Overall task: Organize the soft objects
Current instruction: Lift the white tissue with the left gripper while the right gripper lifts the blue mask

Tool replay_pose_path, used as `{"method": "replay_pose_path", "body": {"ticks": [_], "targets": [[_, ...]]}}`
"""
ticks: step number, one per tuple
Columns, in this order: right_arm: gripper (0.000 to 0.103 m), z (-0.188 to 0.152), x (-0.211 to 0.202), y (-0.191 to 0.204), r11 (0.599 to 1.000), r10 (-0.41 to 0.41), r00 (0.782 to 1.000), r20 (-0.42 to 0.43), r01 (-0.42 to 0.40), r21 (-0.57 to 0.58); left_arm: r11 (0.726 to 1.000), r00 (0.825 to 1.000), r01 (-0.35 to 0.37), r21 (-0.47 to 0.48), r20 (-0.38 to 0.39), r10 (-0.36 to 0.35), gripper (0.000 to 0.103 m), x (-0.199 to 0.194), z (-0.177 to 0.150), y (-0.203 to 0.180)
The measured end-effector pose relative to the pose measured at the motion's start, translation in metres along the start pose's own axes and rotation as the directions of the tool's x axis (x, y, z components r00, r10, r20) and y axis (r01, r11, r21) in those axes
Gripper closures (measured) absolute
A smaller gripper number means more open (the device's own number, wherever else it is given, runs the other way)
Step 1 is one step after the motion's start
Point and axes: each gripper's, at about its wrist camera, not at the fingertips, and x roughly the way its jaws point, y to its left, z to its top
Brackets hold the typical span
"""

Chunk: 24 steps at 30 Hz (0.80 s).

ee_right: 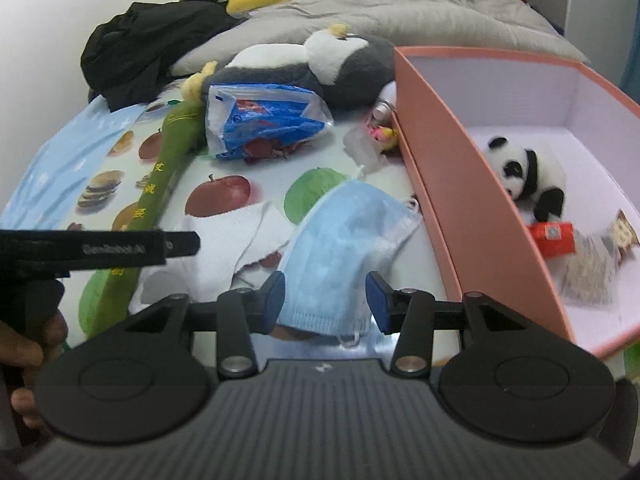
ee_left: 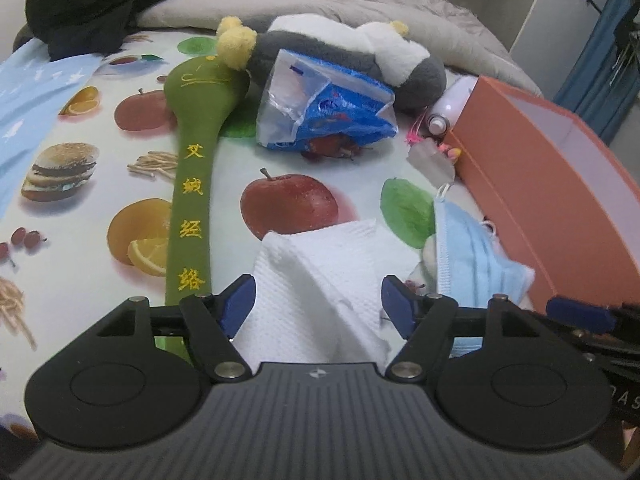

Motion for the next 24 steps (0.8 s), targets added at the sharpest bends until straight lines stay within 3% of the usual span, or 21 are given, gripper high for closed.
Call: {"method": "replay_pose_path", "body": {"ticks": [7, 9, 11, 14, 17, 24], "targets": [[0.057, -0.004, 0.038, 0.012, 0.997, -0.008, 0.996, -0.090, 0.001, -0.077, 0.999, 0.998, -0.029, 0.015, -0.047, 0.029, 0.036, 0.029, -0.009, 0.002], [0.068, -0.007, 0.045, 0.012, 0.998, 0.003, 0.993, -0.120, -0.011, -0.069, 0.999, 0.999, -0.037, 0.034, -0.035, 0.038, 0.040, 0.030, -0.011, 0.000], [0.084, -0.009, 0.045, 0.011, 0.998, 0.000, 0.991, -0.133, -0.008, -0.060, 0.998, 0.999, -0.044, 0.046, -0.030, 0.045, 0.056, 0.030, -0.012, -0.001], [0.097, -0.007, 0.038, 0.008, 0.999, 0.005, 0.993, -0.117, -0.010, -0.043, 0.998, 0.999, -0.046, 0.033, -0.026, 0.047, 0.080, 0.028, -0.011, 0.003], [0.100, -0.001, 0.030, 0.003, 1.000, 0.012, 0.995, -0.101, -0.014, -0.025, 0.999, 0.999, -0.035, 0.009, -0.023, 0.035, 0.093, 0.027, -0.009, 0.007], [0.097, 0.021, 0.016, -0.007, 1.000, 0.029, 0.998, -0.060, -0.028, 0.012, 0.999, 1.000, -0.003, -0.032, 0.011, 0.003, 0.096, 0.015, -0.004, 0.008]]}}
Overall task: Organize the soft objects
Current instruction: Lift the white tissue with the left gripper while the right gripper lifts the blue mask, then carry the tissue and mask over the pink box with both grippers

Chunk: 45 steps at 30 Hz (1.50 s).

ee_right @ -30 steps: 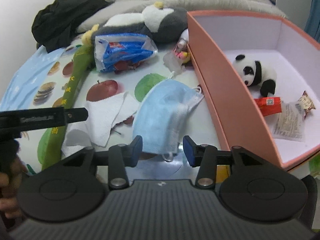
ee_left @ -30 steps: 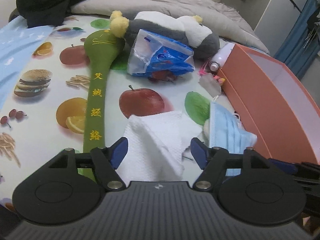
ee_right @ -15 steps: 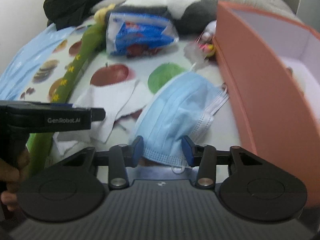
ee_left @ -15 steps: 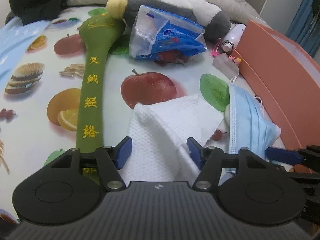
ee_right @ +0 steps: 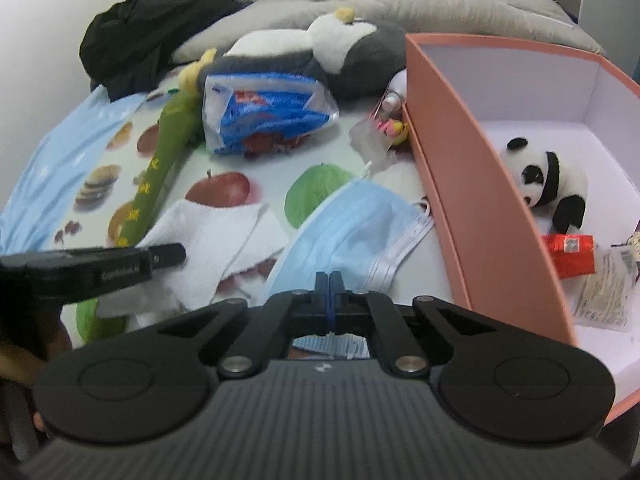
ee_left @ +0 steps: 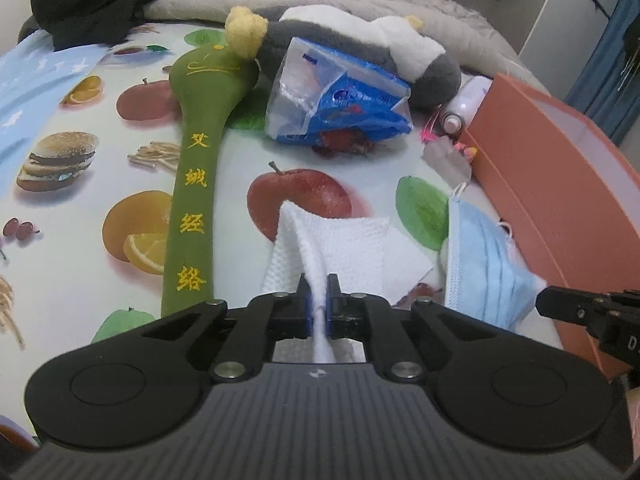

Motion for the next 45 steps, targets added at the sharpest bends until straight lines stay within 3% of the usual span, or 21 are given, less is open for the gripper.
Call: {"method": "replay_pose_path", "body": {"ticks": [3, 4, 5, 6, 7, 13, 14, 15, 16, 22, 30, 40, 45], "targets": [[0.091, 0.000, 0.008, -0.002, 0.999, -0.005, 0.999, -0.031, 0.007, 0.040, 1.000, 1.000, 0.011, -0.009, -0.002, -0.011, 0.096, 0.000, -0.002, -0.001], [0.083, -0.002, 0.011, -0.001, 0.999, -0.009, 0.999, -0.048, 0.011, 0.039, 1.000, 1.000, 0.012, -0.009, -0.004, -0.012, 0.096, 0.000, -0.003, -0.001], [0.062, -0.004, 0.015, 0.000, 0.999, -0.011, 0.998, -0.060, 0.013, 0.041, 1.000, 1.000, 0.012, -0.009, -0.006, -0.012, 0.096, 0.000, -0.004, -0.002], [0.050, -0.007, 0.018, 0.001, 0.999, -0.009, 0.998, -0.062, 0.012, 0.048, 1.000, 1.000, 0.013, -0.009, -0.007, -0.013, 0.096, 0.001, -0.006, -0.002], [0.049, -0.010, 0.019, 0.002, 0.999, -0.009, 0.998, -0.061, 0.012, 0.051, 1.000, 1.000, 0.015, -0.009, -0.009, -0.015, 0.096, 0.001, -0.007, -0.003], [0.051, -0.025, 0.042, 0.015, 0.998, -0.054, 0.993, -0.102, 0.050, -0.043, 1.000, 1.000, 0.021, -0.017, -0.011, -0.021, 0.096, 0.000, -0.012, -0.003], [0.059, -0.026, 0.042, 0.017, 0.996, -0.063, 0.993, -0.098, 0.057, -0.068, 1.000, 1.000, 0.022, -0.020, -0.010, -0.023, 0.096, -0.001, -0.012, -0.003], [0.081, -0.026, 0.042, 0.019, 0.995, -0.066, 0.993, -0.095, 0.059, -0.079, 0.999, 1.000, 0.025, -0.024, -0.007, -0.025, 0.096, -0.002, -0.012, -0.003], [0.091, -0.025, 0.041, 0.018, 0.996, -0.061, 0.993, -0.098, 0.054, -0.075, 0.999, 1.000, 0.026, -0.027, -0.005, -0.026, 0.096, -0.003, -0.012, -0.003], [0.094, -0.007, 0.017, 0.011, 0.998, -0.048, 0.998, -0.052, 0.045, -0.047, 0.999, 0.999, 0.032, -0.043, 0.023, -0.031, 0.096, -0.015, -0.001, 0.001], [0.094, 0.034, -0.024, -0.001, 1.000, 0.018, 1.000, 0.016, -0.018, -0.009, 0.987, 0.992, 0.128, -0.095, 0.035, -0.125, 0.096, -0.036, 0.032, 0.000], [0.095, 0.067, -0.070, -0.012, 0.998, 0.062, 0.996, 0.070, -0.061, -0.008, 0.980, 0.978, 0.200, -0.003, 0.055, -0.200, 0.096, -0.090, 0.089, -0.047], [0.095, 0.078, -0.095, -0.030, 0.998, 0.058, 0.994, 0.093, -0.060, 0.010, 0.972, 0.972, 0.235, 0.007, 0.009, -0.235, 0.096, -0.104, 0.116, -0.075]]}}
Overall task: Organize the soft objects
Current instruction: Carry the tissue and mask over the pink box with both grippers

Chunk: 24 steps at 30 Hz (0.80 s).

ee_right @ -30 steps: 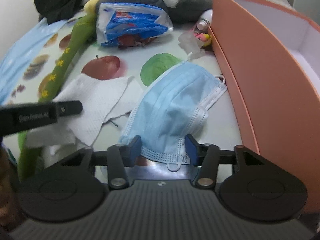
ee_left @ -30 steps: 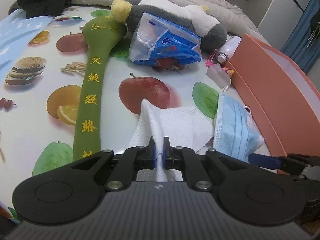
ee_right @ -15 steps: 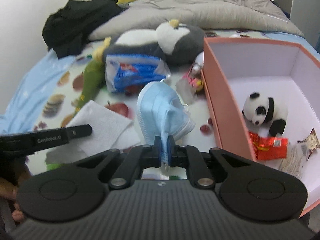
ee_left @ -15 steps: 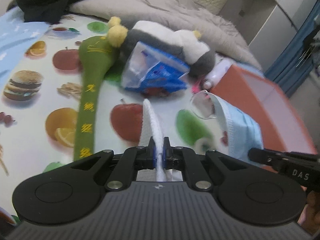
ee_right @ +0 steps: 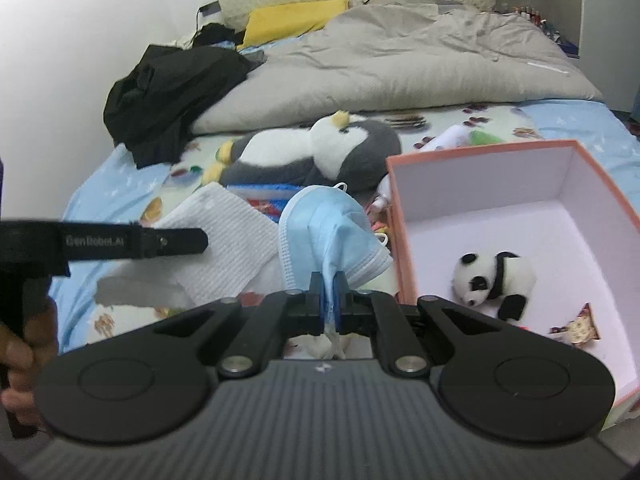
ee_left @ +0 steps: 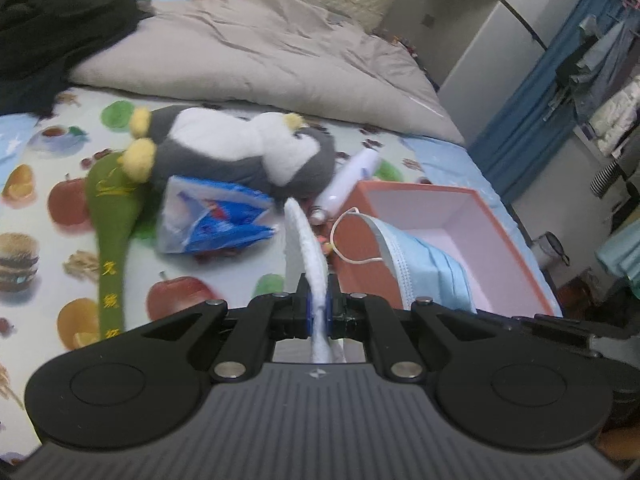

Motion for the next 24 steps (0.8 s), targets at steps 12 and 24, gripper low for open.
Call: {"method": "replay_pose_path", "body": {"ticks": [12, 24], "targets": [[0.095, 0.004, -0.065, -0.068, 0.988, -0.119, 0.993, 0.024, 0.116, 0.105, 0.996, 0.986, 0.039, 0.080, -0.165, -0.025, 0.096, 0.013, 0.040, -0.102], [0.095, -0.008, -0.079, -0.136, 0.953, -0.220, 0.975, -0.011, 0.217, 0.212, 0.967, 0.959, 0.090, 0.240, -0.283, -0.019, 0.096, 0.069, 0.039, -0.196]]}}
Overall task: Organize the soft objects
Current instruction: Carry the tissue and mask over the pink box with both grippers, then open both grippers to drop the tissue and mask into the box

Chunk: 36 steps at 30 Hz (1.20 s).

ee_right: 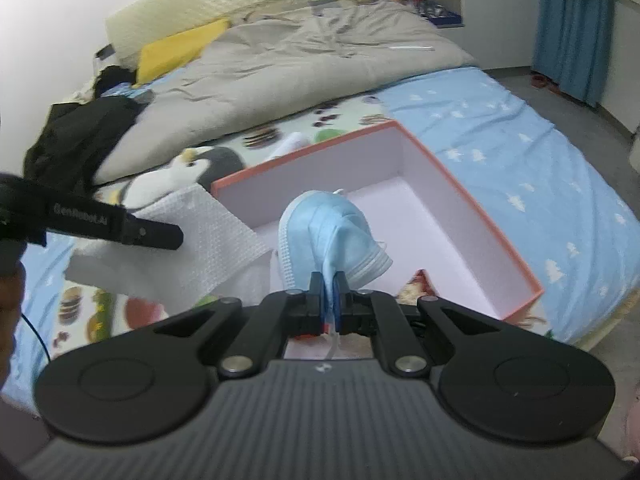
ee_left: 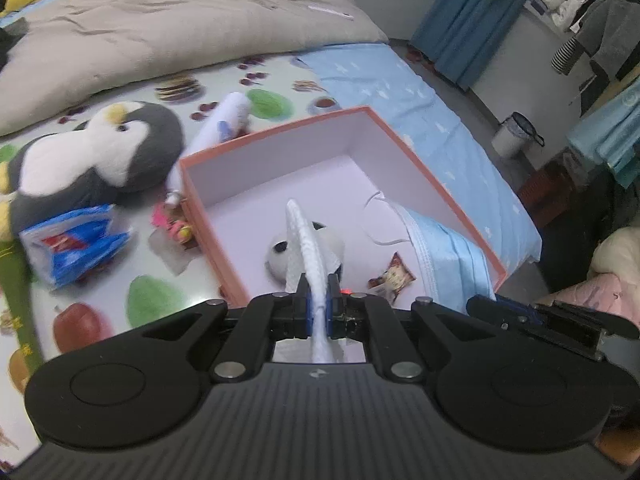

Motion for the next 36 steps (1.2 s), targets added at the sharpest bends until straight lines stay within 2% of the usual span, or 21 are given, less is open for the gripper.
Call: {"method": "replay_pose_path", "body": {"ticks": [5, 10, 13, 22, 28, 30, 31, 32, 33, 35, 36], "targets": [[0.095, 0.006, 0.020, -0.025, 0.999, -0.032, 0.999, -0.010, 0.032, 0.028, 0.999, 1.000, -0.001, 0.038, -0.022, 0.001, 0.096, 0.036, 0.022, -0.016], [0.095, 0.010, 0.042, -0.046, 0.997, -0.048, 0.999, -0.024, 0.049, 0.054, 0.998, 0.996, -0.017, 0.058, -0.083, 0.022, 0.096, 0.083, 0.035, -0.020], [0.095, 0.013, 0.056, -0.047, 0.995, -0.098, 0.995, -0.003, 0.098, -0.010, 0.995, 0.994, -0.044, 0.089, -0.100, 0.053, 0.096, 0.110, 0.044, -0.024], [0.095, 0.031, 0.113, -0.067, 0.998, -0.056, 0.996, -0.074, 0.059, 0.029, 0.995, 0.983, -0.072, 0.065, -0.165, 0.082, 0.096, 0.179, 0.065, -0.012], [0.093, 0.033, 0.130, -0.075, 0.997, -0.030, 0.994, -0.109, 0.037, 0.062, 0.995, 0.981, -0.080, 0.056, -0.172, 0.089, 0.095, 0.201, 0.070, -0.013], [0.092, 0.033, 0.131, -0.077, 0.997, -0.053, 0.992, -0.113, 0.060, 0.055, 0.994, 0.977, -0.091, 0.059, -0.189, 0.101, 0.090, 0.205, 0.068, -0.013], [0.091, 0.033, 0.131, -0.078, 0.996, -0.059, 0.992, -0.114, 0.065, 0.056, 0.994, 0.974, -0.097, 0.053, -0.200, 0.106, 0.080, 0.206, 0.067, -0.013], [0.085, 0.034, 0.131, -0.079, 0.996, -0.054, 0.991, -0.119, 0.062, 0.064, 0.994, 0.974, -0.102, 0.050, -0.200, 0.110, 0.069, 0.205, 0.066, -0.012], [0.072, 0.033, 0.130, -0.080, 0.995, -0.050, 0.991, -0.126, 0.060, 0.074, 0.993, 0.974, -0.108, 0.051, -0.192, 0.116, 0.065, 0.203, 0.064, -0.012], [0.054, 0.032, 0.125, -0.078, 0.996, -0.055, 0.991, -0.121, 0.063, 0.068, 0.992, 0.976, -0.113, 0.055, -0.181, 0.121, 0.058, 0.199, 0.061, -0.012], [0.054, 0.032, 0.121, -0.077, 0.996, -0.058, 0.992, -0.110, 0.065, 0.063, 0.992, 0.977, -0.112, 0.052, -0.179, 0.119, 0.058, 0.197, 0.060, -0.012]]}}
